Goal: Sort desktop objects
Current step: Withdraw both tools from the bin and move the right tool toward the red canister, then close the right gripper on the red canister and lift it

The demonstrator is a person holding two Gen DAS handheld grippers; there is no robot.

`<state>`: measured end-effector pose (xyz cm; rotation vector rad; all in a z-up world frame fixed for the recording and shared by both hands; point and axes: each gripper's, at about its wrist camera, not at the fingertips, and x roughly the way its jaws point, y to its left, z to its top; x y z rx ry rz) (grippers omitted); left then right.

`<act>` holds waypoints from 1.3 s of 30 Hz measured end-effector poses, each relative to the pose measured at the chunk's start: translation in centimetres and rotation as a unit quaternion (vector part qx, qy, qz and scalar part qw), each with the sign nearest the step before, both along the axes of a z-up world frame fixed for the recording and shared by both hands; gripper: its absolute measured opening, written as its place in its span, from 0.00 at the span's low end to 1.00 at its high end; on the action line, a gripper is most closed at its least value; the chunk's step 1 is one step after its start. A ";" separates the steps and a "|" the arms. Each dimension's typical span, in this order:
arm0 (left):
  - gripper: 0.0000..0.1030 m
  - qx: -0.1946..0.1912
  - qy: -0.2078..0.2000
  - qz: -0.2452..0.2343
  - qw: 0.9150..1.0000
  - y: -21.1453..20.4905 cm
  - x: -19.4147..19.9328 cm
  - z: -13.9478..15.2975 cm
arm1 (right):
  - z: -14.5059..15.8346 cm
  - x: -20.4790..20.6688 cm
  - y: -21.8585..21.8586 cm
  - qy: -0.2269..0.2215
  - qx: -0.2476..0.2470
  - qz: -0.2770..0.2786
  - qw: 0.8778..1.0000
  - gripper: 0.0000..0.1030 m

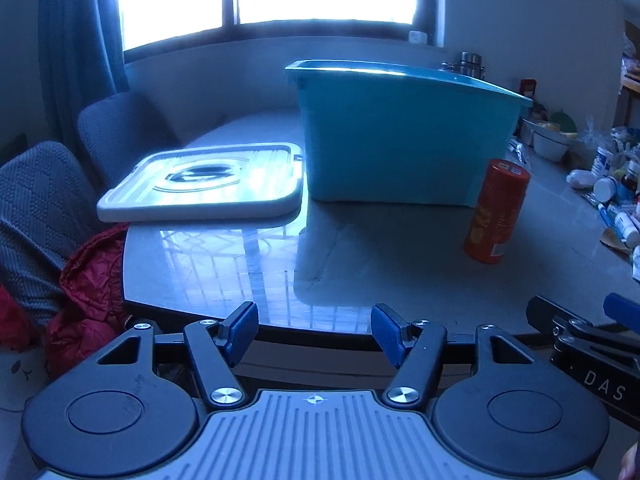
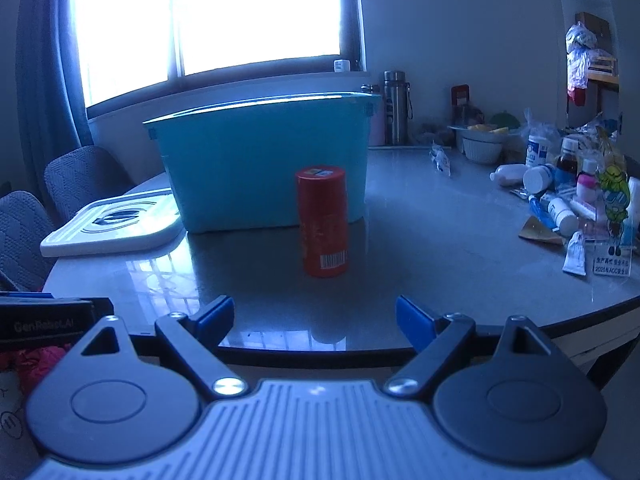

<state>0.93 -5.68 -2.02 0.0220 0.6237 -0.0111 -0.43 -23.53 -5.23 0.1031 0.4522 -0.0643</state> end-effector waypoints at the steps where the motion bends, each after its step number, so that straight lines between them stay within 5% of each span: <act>1: 0.63 -0.003 0.000 0.004 1.000 0.0 0.2 0.0 | 0.0 0.3 -0.1 0.000 0.002 -0.001 1.000 0.86; 39: 0.63 0.030 0.019 0.010 0.999 -0.9 8.9 -0.7 | -1.6 10.3 -1.6 0.029 0.021 -0.018 0.999 0.85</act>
